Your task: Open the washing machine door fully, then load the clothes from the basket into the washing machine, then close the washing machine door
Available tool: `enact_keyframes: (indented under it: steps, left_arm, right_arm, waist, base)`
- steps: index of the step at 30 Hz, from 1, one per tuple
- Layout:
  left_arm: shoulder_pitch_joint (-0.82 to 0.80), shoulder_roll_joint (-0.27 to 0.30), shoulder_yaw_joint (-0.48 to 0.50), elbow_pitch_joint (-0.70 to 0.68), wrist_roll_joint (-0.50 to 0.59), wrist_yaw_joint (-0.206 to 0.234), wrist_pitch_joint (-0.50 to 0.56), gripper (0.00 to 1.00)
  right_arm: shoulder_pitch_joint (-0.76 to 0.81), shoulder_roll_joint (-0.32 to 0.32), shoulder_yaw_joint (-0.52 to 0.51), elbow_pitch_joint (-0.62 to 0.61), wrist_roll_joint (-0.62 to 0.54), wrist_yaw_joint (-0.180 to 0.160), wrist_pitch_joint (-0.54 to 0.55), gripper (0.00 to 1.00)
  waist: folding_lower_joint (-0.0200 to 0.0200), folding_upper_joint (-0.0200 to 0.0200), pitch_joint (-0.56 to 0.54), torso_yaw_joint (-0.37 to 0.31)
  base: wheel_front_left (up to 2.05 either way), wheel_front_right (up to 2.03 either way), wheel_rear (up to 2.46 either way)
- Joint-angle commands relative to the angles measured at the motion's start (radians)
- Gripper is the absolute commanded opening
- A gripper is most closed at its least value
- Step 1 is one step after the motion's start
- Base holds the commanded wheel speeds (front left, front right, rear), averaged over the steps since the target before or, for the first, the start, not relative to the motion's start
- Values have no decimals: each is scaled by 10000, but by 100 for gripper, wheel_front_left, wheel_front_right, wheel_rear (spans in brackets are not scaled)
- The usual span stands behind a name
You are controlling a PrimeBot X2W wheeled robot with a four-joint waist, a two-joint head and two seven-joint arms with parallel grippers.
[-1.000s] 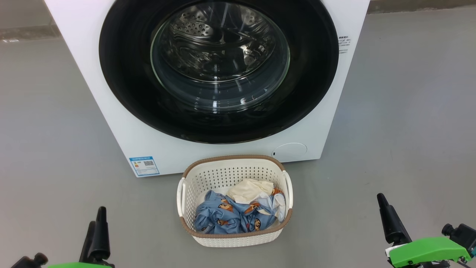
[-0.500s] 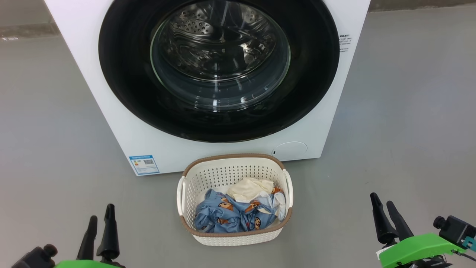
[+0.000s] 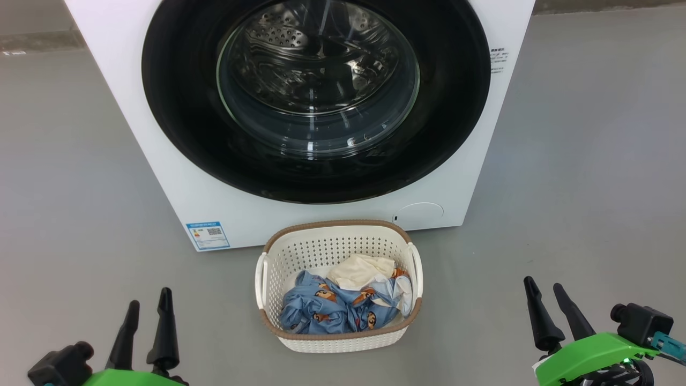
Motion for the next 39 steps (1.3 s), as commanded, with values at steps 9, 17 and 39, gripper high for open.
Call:
enact_keyframes:
  steps: [9,17,39]
  left_arm:
    - [-492,187,174,-307,1166,86,-372,100]
    - [-513,187,125,-254,2023,57,-607,100]
    - [-708,218,40,-199,4465,37,-1223,100]
  right_arm:
    - [-564,-41,218,-278,-1300,11,-318,100]
    - [-614,-31,279,-276,-2276,12,-532,100]
    - [-889,-46,367,-295,-4671,15,-1161,100]
  waist:
    - [0,-1,-46,-1]
    - [0,-1,-47,-20]
    - [-1,-1,127,-25]
  base:
    - [0,0,0]
    - [0,0,0]
    - [0,0,0]
